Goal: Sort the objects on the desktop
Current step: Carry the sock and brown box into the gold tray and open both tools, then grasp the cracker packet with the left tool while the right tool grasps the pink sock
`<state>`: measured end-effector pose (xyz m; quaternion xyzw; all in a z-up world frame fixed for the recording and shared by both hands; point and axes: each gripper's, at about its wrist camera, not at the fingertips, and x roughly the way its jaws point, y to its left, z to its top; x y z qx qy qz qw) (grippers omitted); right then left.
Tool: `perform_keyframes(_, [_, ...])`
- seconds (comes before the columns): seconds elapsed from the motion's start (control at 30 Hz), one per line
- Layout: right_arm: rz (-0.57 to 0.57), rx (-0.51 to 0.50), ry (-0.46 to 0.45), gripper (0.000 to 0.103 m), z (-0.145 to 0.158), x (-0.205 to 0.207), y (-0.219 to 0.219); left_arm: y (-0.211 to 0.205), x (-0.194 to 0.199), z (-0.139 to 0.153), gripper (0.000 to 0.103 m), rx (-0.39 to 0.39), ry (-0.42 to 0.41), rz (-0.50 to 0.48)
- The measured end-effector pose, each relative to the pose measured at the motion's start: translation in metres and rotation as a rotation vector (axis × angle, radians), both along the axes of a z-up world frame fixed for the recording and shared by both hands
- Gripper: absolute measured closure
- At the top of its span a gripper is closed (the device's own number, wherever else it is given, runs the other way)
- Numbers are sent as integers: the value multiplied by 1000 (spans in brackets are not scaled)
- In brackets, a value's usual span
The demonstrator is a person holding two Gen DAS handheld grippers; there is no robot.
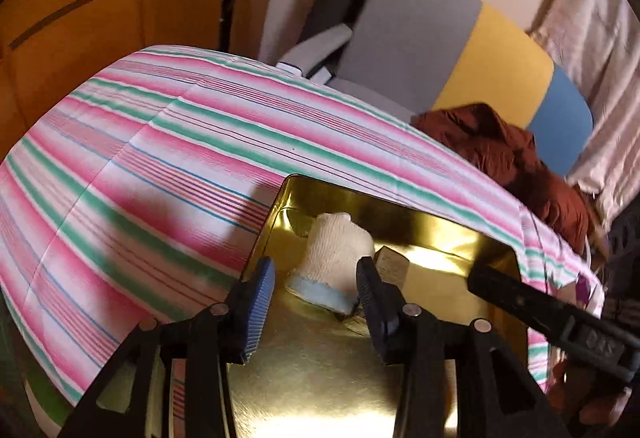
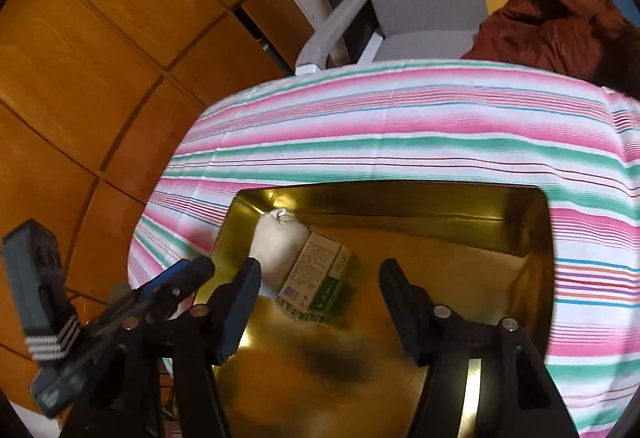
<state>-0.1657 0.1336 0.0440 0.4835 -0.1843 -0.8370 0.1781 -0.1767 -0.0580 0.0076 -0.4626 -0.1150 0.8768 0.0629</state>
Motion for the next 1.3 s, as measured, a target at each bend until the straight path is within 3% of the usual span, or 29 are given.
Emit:
perform_keyframes(0.3, [-1, 133, 157, 38, 44, 59, 42, 49, 28, 1, 59, 55, -8, -65])
perform_keyframes(0.6, [-44, 277, 178, 38, 41, 112, 110, 121, 67, 7, 59, 79, -7, -210])
perform_keyframes(0.8, [-139, 405, 95, 38, 20, 143, 189, 181, 97, 18, 59, 85, -1, -367])
perform_keyframes(0.97, [-318, 522, -10, 38, 3, 146, 273, 234, 120, 22, 59, 86, -14, -476])
perform_keyframes(1.03, [-391, 524, -45, 31, 0, 146, 304, 250, 126, 20, 59, 84, -29, -506])
perform_keyframes(1.1, [-454, 526, -58, 21, -2, 148, 322, 268, 133, 16, 59, 71, -43, -541])
perform_keyframes(1.3, [-423, 500, -80, 20, -19, 136, 329, 309, 146, -7, 59, 25, -113, -611])
